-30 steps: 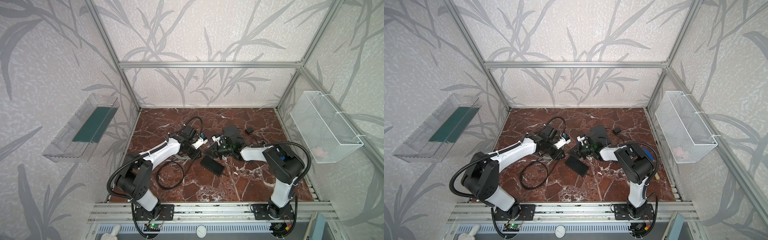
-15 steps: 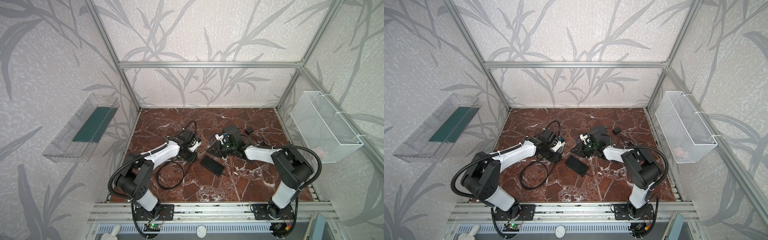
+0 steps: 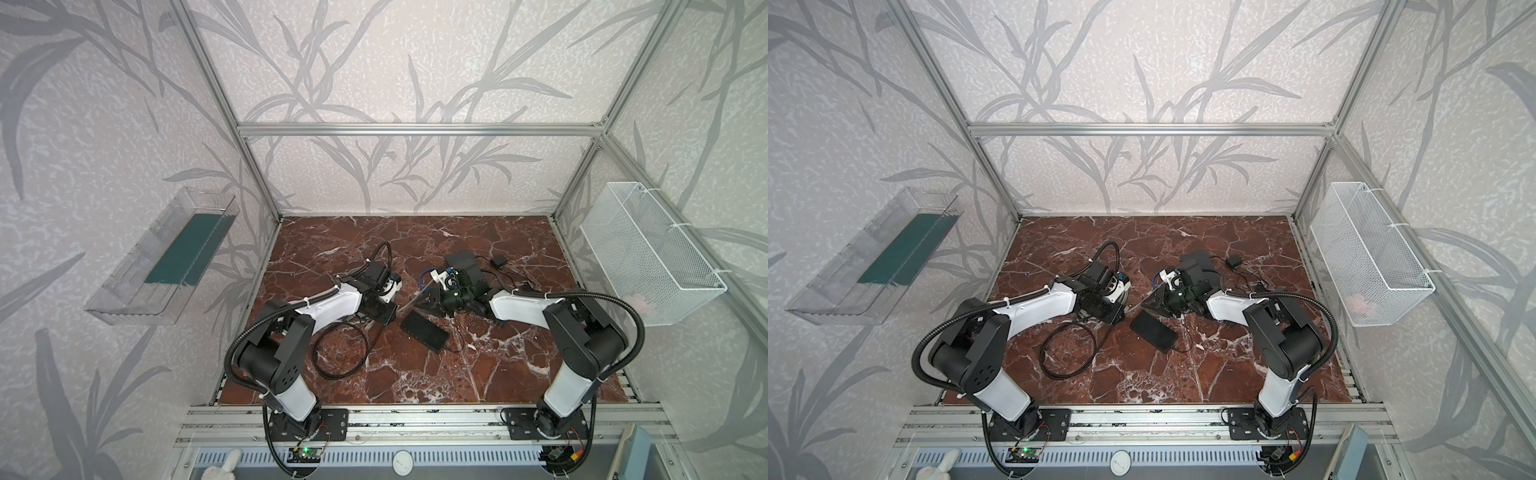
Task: Insert the plug into the switch port
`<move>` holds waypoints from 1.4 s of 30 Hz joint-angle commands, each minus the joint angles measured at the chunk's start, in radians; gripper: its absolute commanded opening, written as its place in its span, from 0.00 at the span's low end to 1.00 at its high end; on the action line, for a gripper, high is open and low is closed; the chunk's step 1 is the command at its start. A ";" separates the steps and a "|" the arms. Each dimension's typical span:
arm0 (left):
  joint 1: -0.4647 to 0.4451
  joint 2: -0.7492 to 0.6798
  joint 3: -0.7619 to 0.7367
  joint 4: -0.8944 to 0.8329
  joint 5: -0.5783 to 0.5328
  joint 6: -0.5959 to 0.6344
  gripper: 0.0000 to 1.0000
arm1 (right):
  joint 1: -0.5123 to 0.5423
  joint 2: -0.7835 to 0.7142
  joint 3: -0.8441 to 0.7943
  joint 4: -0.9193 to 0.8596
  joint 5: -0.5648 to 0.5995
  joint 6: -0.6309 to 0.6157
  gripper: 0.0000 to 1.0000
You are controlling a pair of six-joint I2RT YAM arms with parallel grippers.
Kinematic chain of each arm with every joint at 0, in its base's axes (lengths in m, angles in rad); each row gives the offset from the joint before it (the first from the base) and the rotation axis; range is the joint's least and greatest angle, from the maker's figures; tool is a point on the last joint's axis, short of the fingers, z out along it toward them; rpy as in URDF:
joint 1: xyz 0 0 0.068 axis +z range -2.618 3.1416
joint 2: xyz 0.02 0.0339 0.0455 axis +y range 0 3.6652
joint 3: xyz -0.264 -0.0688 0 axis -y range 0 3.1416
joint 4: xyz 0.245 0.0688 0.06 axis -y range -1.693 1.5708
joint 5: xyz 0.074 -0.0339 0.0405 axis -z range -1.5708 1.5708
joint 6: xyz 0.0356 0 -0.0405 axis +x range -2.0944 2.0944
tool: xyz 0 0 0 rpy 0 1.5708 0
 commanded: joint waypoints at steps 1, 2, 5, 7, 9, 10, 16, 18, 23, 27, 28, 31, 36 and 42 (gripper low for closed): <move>0.007 0.024 0.003 0.019 0.006 -0.024 0.33 | -0.009 -0.038 -0.002 -0.018 -0.010 -0.018 0.29; 0.007 0.030 0.004 0.019 0.005 -0.026 0.32 | -0.010 -0.038 -0.004 -0.018 -0.011 -0.020 0.29; 0.008 0.035 0.007 0.018 0.004 -0.029 0.27 | -0.015 -0.038 -0.006 -0.019 -0.013 -0.021 0.29; 0.009 0.034 0.005 0.025 0.007 -0.029 0.24 | -0.016 -0.038 -0.008 -0.020 -0.014 -0.022 0.29; 0.009 0.039 0.006 0.027 0.016 -0.028 0.21 | -0.019 -0.038 -0.007 -0.021 -0.015 -0.023 0.29; 0.011 0.041 0.007 0.029 0.018 -0.026 0.19 | -0.019 -0.038 -0.009 -0.020 -0.016 -0.025 0.29; 0.005 0.015 0.020 -0.004 0.044 0.009 0.09 | -0.021 -0.038 -0.004 -0.071 -0.001 -0.065 0.28; -0.009 -0.014 0.035 -0.050 0.043 0.026 0.09 | -0.022 -0.038 0.008 -0.121 0.019 -0.108 0.29; -0.063 -0.100 0.019 -0.115 0.006 0.050 0.09 | -0.015 -0.089 0.053 -0.338 0.163 -0.326 0.37; -0.123 -0.125 0.007 -0.161 -0.019 0.055 0.09 | -0.007 -0.097 0.063 -0.419 0.273 -0.463 0.42; -0.140 -0.124 0.009 -0.177 -0.032 0.056 0.09 | 0.000 -0.099 0.063 -0.426 0.304 -0.485 0.44; -0.177 -0.108 0.022 -0.207 -0.049 0.055 0.09 | 0.031 -0.100 0.066 -0.439 0.389 -0.538 0.48; -0.215 -0.062 0.036 -0.280 -0.120 0.028 0.08 | 0.046 -0.078 0.064 -0.432 0.432 -0.542 0.48; -0.241 -0.054 0.014 -0.273 -0.114 0.004 0.08 | 0.049 -0.049 0.065 -0.400 0.404 -0.554 0.50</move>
